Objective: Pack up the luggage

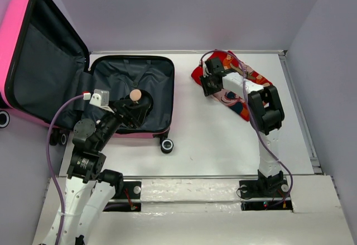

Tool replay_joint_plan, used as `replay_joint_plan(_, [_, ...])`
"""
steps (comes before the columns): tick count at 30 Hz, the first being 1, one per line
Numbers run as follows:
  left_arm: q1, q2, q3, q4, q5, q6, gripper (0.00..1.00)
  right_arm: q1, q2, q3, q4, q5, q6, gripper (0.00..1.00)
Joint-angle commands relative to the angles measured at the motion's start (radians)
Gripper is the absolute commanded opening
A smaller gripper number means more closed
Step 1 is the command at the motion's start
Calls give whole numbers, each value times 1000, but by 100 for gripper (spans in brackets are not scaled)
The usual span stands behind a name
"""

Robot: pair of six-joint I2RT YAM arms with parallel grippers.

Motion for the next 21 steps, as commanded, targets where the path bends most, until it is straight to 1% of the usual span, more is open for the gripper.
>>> replay_joint_plan(1, [6,10,24,43,26,0,99,-7,18,8,-1,-48,10,44])
replay_joint_plan(6, [6,8,23,43,24,0,99,-7,15,-12,14,-62,27,45])
replay_joint_plan(10, [6,8,24,43,24,0,99,-7,12,-21,14,-50,30,55])
replay_joint_plan(11, [6,8,23,43,24,0,99,-7,14,-21,14,-50,30,59])
replay_joint_plan(12, [6,7,23,43,26,0,99,-7,15,-23,14,-56,30,60])
replay_joint_plan(13, [6,7,23,43,26,0,99,-7,17,-27,14,-64,36,60])
replay_joint_plan(14, [6,7,24,43,27,0,99,-7,15,-33,11,-76,36,55])
replay_joint_plan(15, [6,7,23,43,26,-1,99,-7,12,-40,10,-110,36,49])
replay_joint_plan(16, [6,7,23,43,26,0,99,-7,4,-59,10,-119,79,36])
replay_joint_plan(17, [6,7,24,45,26,0,99,-7,-5,-73,16,-121,87,33])
replay_joint_plan(19, [6,8,24,45,29,-1,99,2,-37,-110,34,-104,104,32])
replay_joint_plan(21, [6,7,23,45,29,-1,99,2,-46,-128,40,-84,110,34])
